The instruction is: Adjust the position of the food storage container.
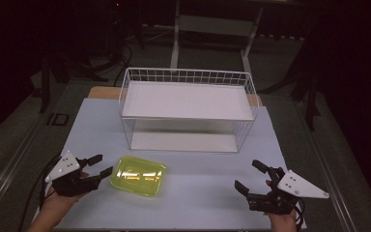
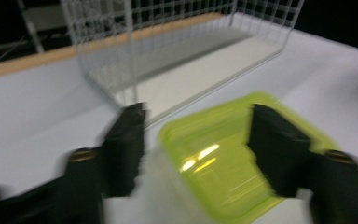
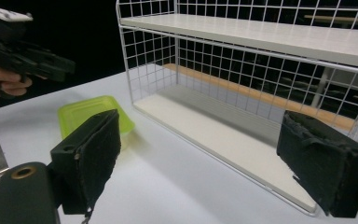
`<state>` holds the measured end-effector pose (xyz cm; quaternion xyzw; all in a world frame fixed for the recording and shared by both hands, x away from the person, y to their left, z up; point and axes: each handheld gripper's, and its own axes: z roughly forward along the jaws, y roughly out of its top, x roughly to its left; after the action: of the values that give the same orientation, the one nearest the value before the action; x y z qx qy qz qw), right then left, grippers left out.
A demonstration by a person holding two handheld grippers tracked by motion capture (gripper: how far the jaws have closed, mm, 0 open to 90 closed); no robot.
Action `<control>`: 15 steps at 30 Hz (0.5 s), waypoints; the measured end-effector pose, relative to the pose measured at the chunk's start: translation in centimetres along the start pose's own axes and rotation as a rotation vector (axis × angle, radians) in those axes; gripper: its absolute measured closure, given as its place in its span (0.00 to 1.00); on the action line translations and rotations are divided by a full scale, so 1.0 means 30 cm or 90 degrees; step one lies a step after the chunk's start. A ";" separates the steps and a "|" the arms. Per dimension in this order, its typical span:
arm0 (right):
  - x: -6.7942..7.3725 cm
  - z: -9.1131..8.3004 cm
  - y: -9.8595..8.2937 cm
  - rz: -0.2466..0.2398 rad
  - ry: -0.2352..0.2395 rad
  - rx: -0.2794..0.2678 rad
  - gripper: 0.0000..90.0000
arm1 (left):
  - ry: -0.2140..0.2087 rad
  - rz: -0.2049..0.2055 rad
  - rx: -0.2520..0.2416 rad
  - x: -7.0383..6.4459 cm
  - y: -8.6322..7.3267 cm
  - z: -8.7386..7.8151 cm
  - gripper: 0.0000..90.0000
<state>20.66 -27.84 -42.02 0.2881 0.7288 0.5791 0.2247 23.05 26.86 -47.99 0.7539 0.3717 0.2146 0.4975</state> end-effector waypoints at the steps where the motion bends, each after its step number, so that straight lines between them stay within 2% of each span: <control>1: 0.000 0.002 -0.001 0.002 0.002 0.002 0.15 | -0.001 -0.003 0.008 0.010 -0.008 0.004 0.59; 3: 0.000 0.004 -0.002 0.004 0.006 0.002 0.15 | 0.004 -0.008 0.024 0.024 -0.026 0.013 0.69; 5: 0.000 0.005 -0.003 0.003 0.004 0.001 0.15 | 0.016 0.004 0.050 0.033 -0.047 0.030 0.79; 6: -0.001 0.006 -0.004 0.004 0.007 0.002 0.15 | 0.011 0.002 0.059 0.036 -0.054 0.038 0.89; 7: -0.001 0.006 -0.004 0.005 0.007 0.001 0.15 | 0.016 0.003 0.072 0.037 -0.061 0.048 0.93; 8: -0.001 0.008 -0.005 0.006 0.009 0.002 0.15 | 0.009 0.001 0.079 0.038 -0.067 0.057 0.97; 11: -0.004 0.010 -0.007 0.008 0.011 0.003 0.15 | -0.006 0.003 0.095 0.035 -0.079 0.082 1.00; 15: -0.006 0.011 -0.010 0.005 0.011 0.004 0.15 | -0.016 0.022 0.105 0.025 -0.084 0.104 1.00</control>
<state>20.96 -27.79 -42.38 0.2866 0.7313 0.5801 0.2157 24.80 26.17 -51.59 0.8012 0.3688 0.1826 0.4344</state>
